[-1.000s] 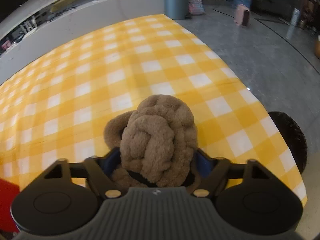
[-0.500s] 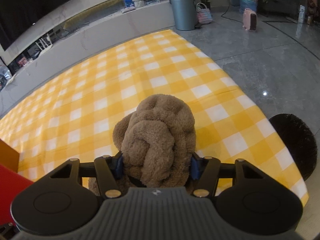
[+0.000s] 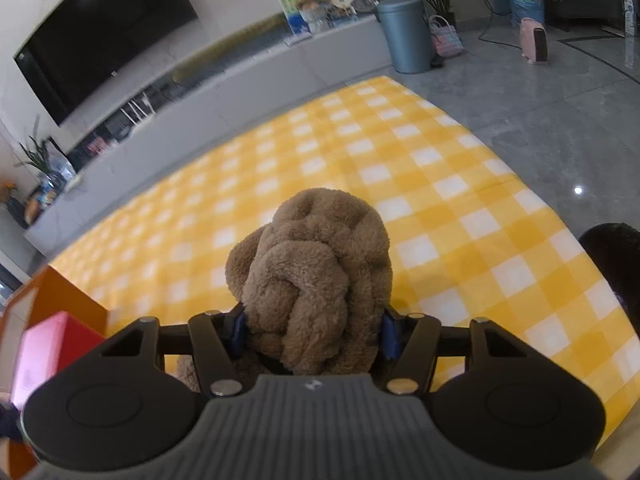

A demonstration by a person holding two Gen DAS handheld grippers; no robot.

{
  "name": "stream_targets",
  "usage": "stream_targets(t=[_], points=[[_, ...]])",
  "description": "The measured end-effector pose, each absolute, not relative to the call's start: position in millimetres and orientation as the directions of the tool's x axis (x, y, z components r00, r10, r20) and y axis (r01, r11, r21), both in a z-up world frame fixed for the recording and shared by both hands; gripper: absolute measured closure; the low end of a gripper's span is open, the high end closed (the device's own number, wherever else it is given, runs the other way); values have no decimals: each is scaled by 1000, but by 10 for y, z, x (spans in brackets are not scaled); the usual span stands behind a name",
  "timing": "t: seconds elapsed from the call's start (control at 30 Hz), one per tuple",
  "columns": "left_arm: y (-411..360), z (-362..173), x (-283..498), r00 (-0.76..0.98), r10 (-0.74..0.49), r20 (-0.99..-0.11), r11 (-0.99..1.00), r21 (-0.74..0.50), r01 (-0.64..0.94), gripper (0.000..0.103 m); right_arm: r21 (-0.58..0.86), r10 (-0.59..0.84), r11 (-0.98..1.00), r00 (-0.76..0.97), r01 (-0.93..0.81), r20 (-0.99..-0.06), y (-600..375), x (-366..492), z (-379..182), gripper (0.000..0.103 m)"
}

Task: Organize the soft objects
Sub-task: 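Carry the plush toy in the right tool while the left tool carries the fruit to the bin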

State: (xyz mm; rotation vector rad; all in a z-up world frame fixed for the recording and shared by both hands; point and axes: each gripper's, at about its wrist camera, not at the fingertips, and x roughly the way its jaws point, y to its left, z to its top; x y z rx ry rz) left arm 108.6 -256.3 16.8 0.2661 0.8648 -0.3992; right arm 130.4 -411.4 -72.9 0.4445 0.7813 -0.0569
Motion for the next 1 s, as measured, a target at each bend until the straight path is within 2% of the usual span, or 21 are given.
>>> stream_targets(t=[0.2, 0.37, 0.47, 0.73, 1.0], points=[[-2150, 620, 1015, 643, -259, -721, 912, 38, 409, 49, 401, 126, 901, 784, 166, -608, -4045, 1126, -373, 43], [-1644, 832, 973, 704, -229, -673, 942, 31, 335, 49, 514, 205, 856, 874, 58, -441, -3936, 930, 21, 43], [-1340, 886, 948, 726, -215, -654, 956, 11, 293, 49, 526, 236, 851, 894, -1, -380, -3745, 845, 258, 43], [-523, 774, 876, 781, -133, -610, 991, -58, 123, 49, 489, 275, 866, 915, -102, -296, -2950, 567, 700, 43], [357, 436, 1012, 752, -177, -635, 970, -240, 25, 49, 383, 343, 900, 882, -210, -323, -2002, 690, 766, 43]])
